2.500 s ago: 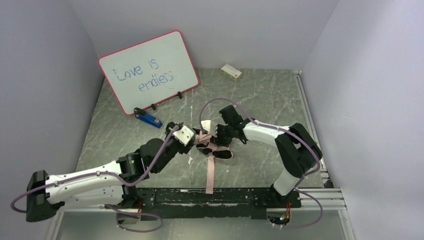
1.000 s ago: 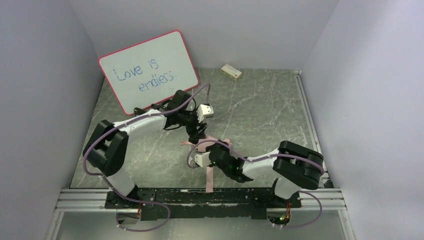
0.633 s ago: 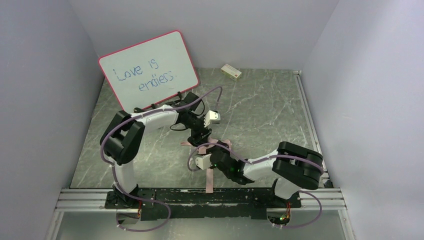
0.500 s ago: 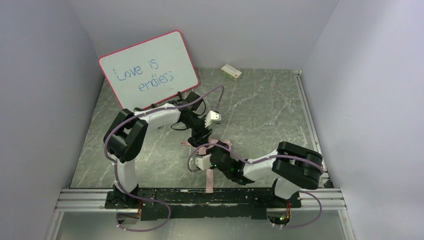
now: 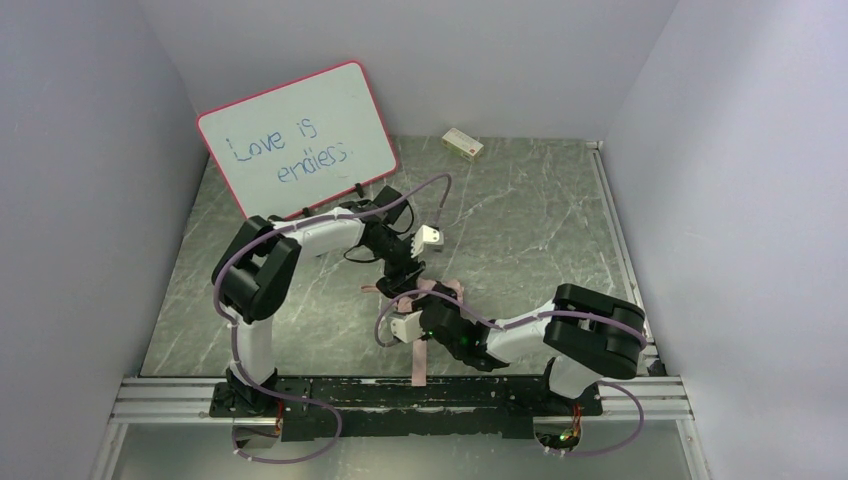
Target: Put away the umbrella
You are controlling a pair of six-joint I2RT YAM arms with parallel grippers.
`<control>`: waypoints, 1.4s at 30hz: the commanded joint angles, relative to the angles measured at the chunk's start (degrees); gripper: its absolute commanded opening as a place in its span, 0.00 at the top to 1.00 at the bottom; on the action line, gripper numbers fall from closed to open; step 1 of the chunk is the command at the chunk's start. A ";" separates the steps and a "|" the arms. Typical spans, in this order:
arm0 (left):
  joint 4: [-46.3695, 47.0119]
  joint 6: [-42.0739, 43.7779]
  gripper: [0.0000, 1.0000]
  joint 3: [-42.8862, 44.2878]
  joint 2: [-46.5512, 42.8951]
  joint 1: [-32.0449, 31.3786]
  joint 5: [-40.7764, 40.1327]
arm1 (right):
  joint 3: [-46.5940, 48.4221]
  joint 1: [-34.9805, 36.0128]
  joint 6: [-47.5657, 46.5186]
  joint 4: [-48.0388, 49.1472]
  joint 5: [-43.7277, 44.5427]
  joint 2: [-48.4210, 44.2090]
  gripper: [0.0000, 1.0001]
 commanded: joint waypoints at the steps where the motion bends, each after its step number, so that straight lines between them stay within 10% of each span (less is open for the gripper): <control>1: -4.81 2.45 0.26 -1.09 3.23 -2.41 -1.61 | -2.47 0.73 0.61 -8.35 -2.93 2.21 1.00; 18: -7.46 2.96 0.20 3.76 -7.47 -1.88 3.67 | -2.67 1.28 1.14 -8.38 -2.11 2.68 1.00; 42: -5.28 1.53 0.22 -0.38 4.31 -1.88 -5.97 | -2.30 1.53 1.22 -8.96 -2.26 2.73 1.00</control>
